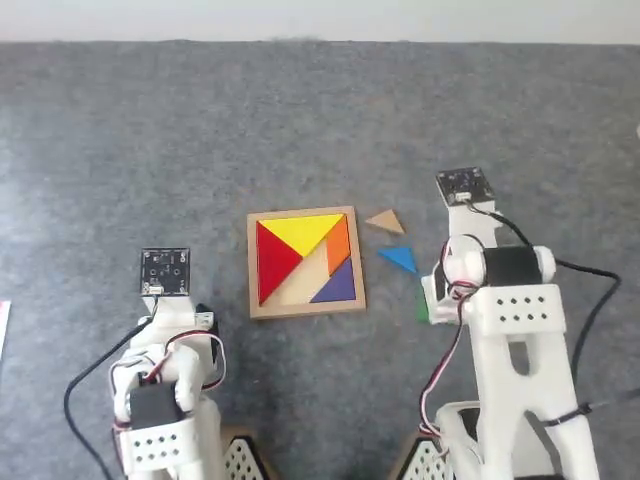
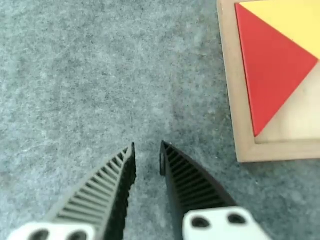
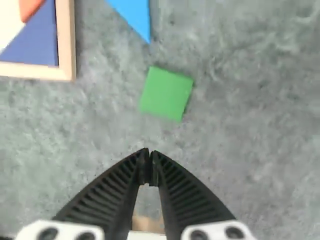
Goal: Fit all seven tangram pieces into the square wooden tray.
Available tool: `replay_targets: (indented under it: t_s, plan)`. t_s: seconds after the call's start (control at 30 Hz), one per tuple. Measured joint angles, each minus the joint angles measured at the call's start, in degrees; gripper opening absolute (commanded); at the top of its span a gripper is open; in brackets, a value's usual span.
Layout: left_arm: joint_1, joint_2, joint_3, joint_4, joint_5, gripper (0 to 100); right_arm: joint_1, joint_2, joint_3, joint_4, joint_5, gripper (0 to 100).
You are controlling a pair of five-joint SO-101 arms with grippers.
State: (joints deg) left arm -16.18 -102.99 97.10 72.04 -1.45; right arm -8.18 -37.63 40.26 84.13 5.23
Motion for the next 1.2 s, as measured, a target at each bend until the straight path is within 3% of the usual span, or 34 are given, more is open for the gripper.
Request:
replay_targets:
  t_s: [0.23,0.57,0.67,0.8,0.97,1.2]
  plan:
    - [0.0,0.0,0.0,0.0,0.0,8,0.1,0.0,0.0,-9.8,-1.1,2.4]
    - [0.0,0.0,0.0,0.0,0.0,8,0.0,9.0,0.1,-11.2,-9.4,2.4]
    - [0.0,0.0,0.0,0.0,0.0,8,0.1,9.2,0.1,-11.2,-10.0,3.3]
    - [0.0,0.0,0.0,0.0,0.0,8,0.0,10.0,0.1,-11.2,-10.4,11.7]
    - [0.0,0.0,0.0,0.0,0.0,8,0.2,9.9,0.1,-11.2,-10.4,9.4]
    - [0.0,0.0,0.0,0.0,0.0,8,-1.1,11.3,-0.3,-16.3,-10.3,14.8]
